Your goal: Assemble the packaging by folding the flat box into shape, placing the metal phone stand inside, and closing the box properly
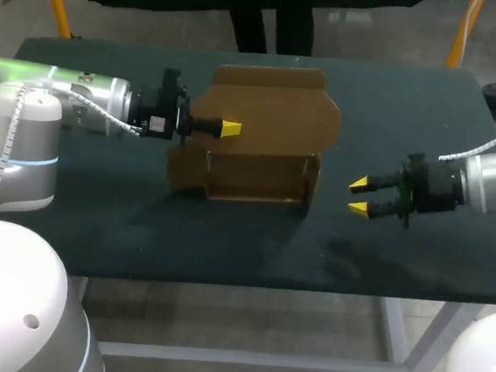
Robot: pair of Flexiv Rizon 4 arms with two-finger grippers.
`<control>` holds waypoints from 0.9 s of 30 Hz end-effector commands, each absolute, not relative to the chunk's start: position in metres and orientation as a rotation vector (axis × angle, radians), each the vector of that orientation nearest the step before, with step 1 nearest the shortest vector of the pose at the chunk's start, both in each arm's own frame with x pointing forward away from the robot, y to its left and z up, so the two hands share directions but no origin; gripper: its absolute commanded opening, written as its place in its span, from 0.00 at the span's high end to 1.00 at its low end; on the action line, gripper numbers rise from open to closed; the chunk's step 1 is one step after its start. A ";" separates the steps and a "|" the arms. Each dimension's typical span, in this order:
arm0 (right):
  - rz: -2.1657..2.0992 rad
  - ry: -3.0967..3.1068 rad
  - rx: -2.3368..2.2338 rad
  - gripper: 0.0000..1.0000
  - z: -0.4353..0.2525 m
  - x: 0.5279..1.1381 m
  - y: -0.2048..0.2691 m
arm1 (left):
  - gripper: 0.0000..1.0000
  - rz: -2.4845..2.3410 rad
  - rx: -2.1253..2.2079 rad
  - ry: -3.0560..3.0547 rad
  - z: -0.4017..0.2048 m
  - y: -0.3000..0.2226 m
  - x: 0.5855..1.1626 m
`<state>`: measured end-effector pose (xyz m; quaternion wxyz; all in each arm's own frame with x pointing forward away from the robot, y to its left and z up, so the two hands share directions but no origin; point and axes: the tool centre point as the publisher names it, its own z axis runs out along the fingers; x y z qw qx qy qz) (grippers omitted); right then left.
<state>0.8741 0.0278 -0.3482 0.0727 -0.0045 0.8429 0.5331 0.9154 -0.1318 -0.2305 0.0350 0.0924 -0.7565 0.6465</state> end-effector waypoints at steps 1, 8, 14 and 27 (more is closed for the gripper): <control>1.655 2.608 -0.117 0.53 -0.355 0.890 0.040 | 1.00 1.985 0.282 -2.324 -0.233 -0.132 0.916; 1.668 2.633 -0.144 0.55 -0.361 0.902 0.055 | 1.00 1.985 0.282 -2.324 -0.233 -0.132 0.916; 1.693 2.641 -0.133 0.56 -0.366 0.911 0.066 | 1.00 1.985 0.282 -2.324 -0.233 -0.132 0.916; 1.733 2.625 -0.109 0.62 -0.371 0.916 0.085 | 1.00 1.985 0.282 -2.324 -0.233 -0.132 0.916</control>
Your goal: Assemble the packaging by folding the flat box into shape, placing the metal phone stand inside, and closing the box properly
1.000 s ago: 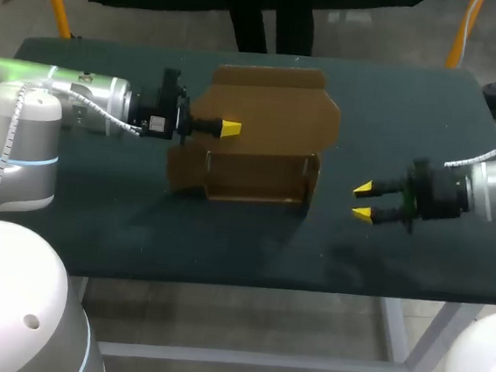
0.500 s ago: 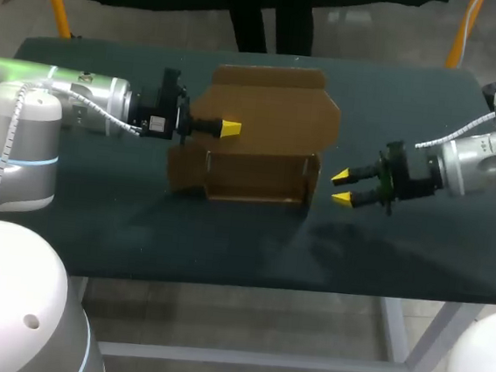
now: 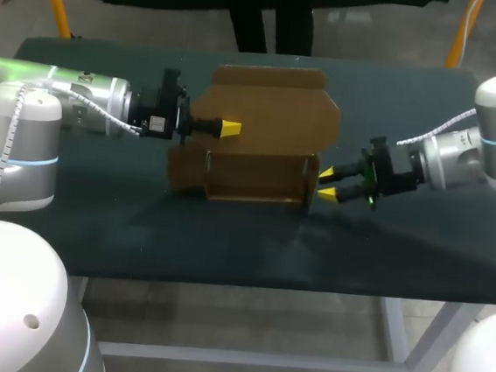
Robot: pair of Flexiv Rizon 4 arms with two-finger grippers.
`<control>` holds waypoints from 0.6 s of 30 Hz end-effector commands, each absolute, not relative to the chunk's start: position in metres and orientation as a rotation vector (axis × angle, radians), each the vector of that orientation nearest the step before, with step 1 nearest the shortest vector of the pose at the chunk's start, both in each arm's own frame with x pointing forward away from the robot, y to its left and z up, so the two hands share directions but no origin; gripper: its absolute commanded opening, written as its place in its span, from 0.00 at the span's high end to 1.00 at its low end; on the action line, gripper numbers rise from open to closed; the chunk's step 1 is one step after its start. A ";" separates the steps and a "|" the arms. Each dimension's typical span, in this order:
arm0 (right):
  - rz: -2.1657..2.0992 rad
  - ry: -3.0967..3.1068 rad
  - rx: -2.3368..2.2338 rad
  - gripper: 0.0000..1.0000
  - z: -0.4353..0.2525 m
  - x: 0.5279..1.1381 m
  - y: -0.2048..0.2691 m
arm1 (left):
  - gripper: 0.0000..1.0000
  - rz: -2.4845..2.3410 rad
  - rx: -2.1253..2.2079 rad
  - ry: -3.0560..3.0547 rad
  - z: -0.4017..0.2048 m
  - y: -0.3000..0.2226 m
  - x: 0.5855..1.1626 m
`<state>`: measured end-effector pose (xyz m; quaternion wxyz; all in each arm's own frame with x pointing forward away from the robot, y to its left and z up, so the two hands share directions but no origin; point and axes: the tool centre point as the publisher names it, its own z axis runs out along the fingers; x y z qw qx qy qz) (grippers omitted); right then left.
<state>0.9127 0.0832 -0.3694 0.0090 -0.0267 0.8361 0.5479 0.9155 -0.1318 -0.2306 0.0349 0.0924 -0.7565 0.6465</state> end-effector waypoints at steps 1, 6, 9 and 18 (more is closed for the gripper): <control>1.734 2.623 -0.108 0.62 -0.371 0.916 0.086 | 1.00 1.985 0.282 -2.324 -0.233 -0.132 0.916; 1.730 2.616 -0.081 0.66 -0.373 0.916 0.090 | 1.00 1.985 0.282 -2.324 -0.233 -0.132 0.916; 1.733 2.604 -0.059 0.67 -0.372 0.914 0.092 | 1.00 1.985 0.282 -2.324 -0.233 -0.132 0.916; 1.723 2.543 0.088 0.72 -0.373 0.913 0.097 | 1.00 1.985 0.282 -2.324 -0.233 -0.132 0.916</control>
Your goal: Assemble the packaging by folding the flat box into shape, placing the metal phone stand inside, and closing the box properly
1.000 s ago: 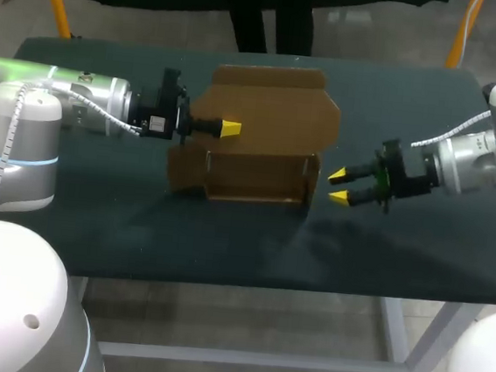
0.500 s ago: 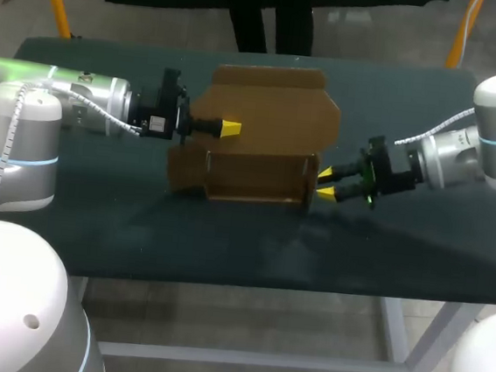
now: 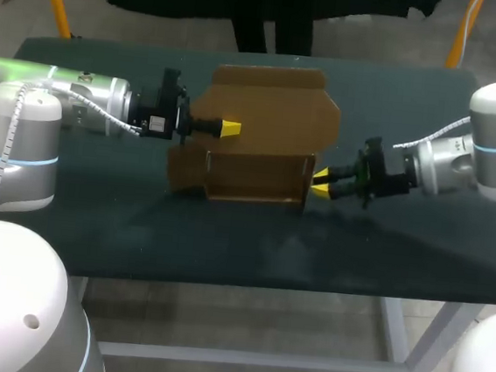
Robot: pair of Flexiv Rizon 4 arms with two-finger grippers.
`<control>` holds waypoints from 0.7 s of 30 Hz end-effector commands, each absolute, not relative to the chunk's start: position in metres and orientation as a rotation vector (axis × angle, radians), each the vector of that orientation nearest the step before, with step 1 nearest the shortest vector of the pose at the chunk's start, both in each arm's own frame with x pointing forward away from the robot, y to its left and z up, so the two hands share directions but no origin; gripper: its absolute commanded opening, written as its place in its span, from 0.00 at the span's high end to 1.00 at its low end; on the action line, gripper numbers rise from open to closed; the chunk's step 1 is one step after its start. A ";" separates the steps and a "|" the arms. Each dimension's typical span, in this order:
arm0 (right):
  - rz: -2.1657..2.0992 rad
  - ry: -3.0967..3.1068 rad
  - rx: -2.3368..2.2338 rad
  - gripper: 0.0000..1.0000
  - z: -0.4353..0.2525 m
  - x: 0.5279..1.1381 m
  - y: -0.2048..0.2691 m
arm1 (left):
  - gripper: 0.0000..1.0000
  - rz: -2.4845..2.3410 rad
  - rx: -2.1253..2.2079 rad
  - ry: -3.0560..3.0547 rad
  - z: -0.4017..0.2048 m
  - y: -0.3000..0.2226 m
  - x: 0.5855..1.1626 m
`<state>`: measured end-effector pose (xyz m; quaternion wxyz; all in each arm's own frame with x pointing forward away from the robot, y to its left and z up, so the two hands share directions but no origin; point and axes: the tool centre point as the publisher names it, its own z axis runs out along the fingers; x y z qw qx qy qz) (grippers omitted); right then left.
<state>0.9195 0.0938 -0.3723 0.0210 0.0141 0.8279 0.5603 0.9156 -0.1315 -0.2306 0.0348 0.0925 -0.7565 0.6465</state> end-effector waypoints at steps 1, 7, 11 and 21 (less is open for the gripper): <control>1.732 2.535 0.101 0.71 -0.373 0.913 0.097 | 1.00 1.985 0.282 -2.324 -0.233 -0.132 0.916; 1.713 2.504 0.190 0.71 -0.374 0.912 0.100 | 1.00 1.985 0.282 -2.324 -0.233 -0.132 0.916; 1.711 2.461 0.266 0.71 -0.373 0.912 0.101 | 1.00 1.985 0.282 -2.324 -0.233 -0.132 0.916; 1.677 2.371 0.468 0.70 -0.374 0.914 0.100 | 1.00 1.985 0.282 -2.324 -0.233 -0.132 0.916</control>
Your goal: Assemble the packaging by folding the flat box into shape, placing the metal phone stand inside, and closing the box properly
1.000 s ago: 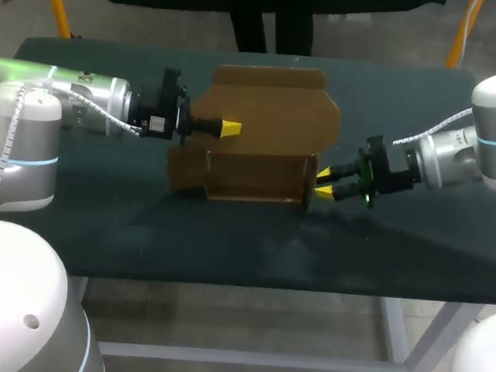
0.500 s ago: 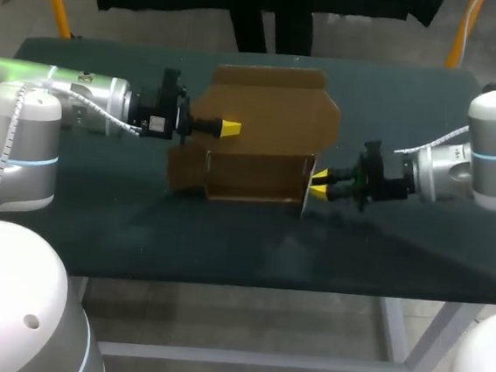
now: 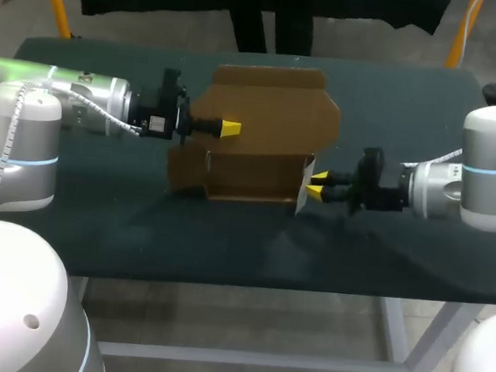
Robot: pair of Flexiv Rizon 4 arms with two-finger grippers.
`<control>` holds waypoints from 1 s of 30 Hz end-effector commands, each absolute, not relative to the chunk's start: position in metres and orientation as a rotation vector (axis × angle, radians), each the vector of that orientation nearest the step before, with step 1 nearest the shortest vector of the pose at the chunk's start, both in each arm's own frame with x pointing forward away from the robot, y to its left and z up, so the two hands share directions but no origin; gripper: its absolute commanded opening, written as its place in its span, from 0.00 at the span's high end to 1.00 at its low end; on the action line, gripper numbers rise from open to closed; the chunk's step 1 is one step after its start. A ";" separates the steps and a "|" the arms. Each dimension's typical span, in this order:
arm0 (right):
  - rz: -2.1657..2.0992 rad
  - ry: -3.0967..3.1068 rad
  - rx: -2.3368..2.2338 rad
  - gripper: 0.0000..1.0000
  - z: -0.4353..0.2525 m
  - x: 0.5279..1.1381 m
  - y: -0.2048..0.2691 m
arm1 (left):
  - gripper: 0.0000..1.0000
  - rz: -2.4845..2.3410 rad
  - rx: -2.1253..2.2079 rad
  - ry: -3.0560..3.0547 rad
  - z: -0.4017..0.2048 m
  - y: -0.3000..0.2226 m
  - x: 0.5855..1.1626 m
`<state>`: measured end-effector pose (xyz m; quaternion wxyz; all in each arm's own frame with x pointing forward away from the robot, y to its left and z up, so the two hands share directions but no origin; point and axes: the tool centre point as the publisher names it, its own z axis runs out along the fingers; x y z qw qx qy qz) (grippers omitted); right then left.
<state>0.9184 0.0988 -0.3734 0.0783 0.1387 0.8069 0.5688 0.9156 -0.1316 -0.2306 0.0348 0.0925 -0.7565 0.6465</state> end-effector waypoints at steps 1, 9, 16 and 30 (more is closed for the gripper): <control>1.677 2.364 0.479 0.70 -0.375 0.914 0.100 | 1.00 1.985 0.282 -2.324 -0.233 -0.132 0.916; 1.670 2.306 0.575 0.69 -0.376 0.915 0.099 | 1.00 1.985 0.282 -2.324 -0.233 -0.132 0.916; 1.681 2.288 0.587 0.65 -0.375 0.916 0.107 | 1.00 1.985 0.282 -2.324 -0.233 -0.132 0.916; 1.552 2.243 0.651 0.56 -0.372 0.920 0.122 | 1.00 1.985 0.282 -2.324 -0.233 -0.132 0.916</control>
